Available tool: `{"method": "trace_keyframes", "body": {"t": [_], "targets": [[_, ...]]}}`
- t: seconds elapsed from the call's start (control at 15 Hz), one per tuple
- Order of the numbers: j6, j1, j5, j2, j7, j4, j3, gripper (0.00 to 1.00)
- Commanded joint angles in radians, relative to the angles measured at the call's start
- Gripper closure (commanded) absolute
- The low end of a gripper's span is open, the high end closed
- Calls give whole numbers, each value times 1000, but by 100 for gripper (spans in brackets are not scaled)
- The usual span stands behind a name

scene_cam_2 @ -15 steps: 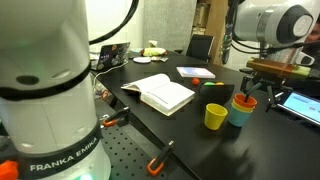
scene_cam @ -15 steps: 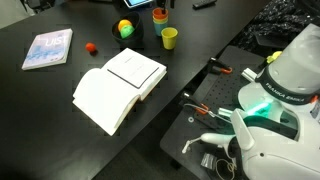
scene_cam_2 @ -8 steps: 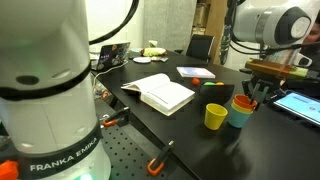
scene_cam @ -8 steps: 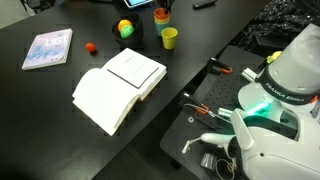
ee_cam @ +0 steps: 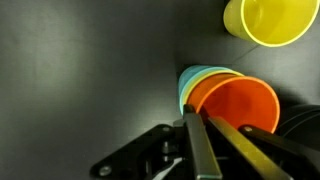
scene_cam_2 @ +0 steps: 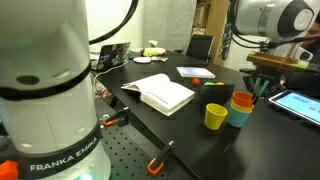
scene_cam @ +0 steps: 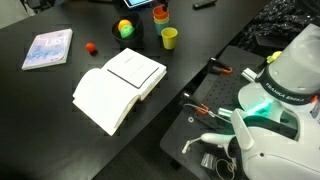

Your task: Unstack the cups

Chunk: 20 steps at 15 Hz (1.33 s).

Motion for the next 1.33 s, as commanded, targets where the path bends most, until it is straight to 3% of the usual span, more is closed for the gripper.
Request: {"method": "trace_keyframes", "body": {"t": [0.0,0.8,1.27], "targets": [[-76,8,6,-17,21,48,1,98],[-381,19,-57,-92,43,221,-36,98],[-327,-49,-33,-55,20,230,-90,98]]}}
